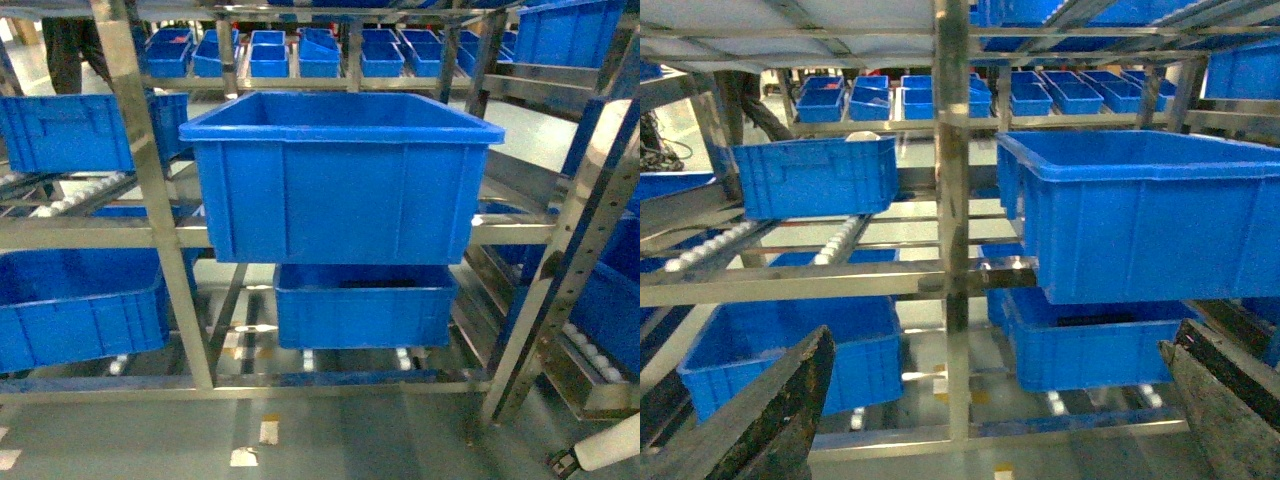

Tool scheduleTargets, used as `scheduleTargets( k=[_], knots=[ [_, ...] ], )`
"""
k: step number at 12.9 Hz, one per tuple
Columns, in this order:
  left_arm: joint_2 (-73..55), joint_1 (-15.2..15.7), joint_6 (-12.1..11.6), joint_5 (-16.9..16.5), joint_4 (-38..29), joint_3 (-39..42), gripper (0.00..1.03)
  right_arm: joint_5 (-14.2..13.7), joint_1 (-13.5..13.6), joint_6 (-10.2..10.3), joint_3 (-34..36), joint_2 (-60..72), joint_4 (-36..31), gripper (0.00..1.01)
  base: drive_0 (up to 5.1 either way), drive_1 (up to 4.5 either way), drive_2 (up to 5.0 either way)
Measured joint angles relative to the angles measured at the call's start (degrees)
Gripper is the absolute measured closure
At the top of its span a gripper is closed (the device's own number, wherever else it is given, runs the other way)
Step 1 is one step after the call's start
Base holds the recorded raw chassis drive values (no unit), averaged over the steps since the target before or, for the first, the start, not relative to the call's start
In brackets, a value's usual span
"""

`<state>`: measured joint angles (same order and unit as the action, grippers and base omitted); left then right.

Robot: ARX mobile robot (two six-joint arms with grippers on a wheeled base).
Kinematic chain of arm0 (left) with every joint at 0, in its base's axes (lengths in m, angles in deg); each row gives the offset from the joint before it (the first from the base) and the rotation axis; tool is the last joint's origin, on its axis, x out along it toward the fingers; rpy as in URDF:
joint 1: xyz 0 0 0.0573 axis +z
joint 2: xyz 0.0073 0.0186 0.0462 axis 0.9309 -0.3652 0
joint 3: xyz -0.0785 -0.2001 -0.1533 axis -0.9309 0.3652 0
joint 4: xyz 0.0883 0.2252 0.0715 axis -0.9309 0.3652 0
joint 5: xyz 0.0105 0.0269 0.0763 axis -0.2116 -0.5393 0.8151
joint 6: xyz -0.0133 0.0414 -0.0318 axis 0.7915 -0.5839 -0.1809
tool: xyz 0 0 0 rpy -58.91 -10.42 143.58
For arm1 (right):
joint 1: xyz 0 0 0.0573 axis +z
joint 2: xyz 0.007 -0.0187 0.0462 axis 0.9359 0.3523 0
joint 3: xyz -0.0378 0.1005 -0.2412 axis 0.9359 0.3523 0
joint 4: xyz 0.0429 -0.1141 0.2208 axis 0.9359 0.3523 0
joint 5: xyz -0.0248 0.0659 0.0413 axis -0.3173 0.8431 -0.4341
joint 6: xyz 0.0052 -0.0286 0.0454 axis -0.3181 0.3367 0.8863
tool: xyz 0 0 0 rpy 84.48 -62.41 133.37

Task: Place magnetic block on left shelf second layer

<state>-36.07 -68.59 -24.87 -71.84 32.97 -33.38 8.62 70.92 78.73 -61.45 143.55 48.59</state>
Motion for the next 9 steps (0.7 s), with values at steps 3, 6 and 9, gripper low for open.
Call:
scheduleTargets(
  k=[3, 6, 9],
  knots=[
    [0.00, 0.00, 0.00, 0.11, -0.17, 0.00, 0.05, 0.07, 0.04, 0.00, 0.00, 0.00, 0.17, 0.68, -5.0, 2.41, 2.4],
    [0.00, 0.00, 0.00, 0.04, -0.07, 0.00, 0.05, 0.00, -0.04, 0.00, 0.00, -0.11, -0.11, 0.68, -5.0, 2.41, 2.4],
    [0.00, -0.04, 0.00, 0.11, -0.35, 0.02, 0.05, 0.44, 0.87, 0.00, -0.07, -0.02, -0.11, 0.68, -5.0, 2.41, 2.4]
  ],
)
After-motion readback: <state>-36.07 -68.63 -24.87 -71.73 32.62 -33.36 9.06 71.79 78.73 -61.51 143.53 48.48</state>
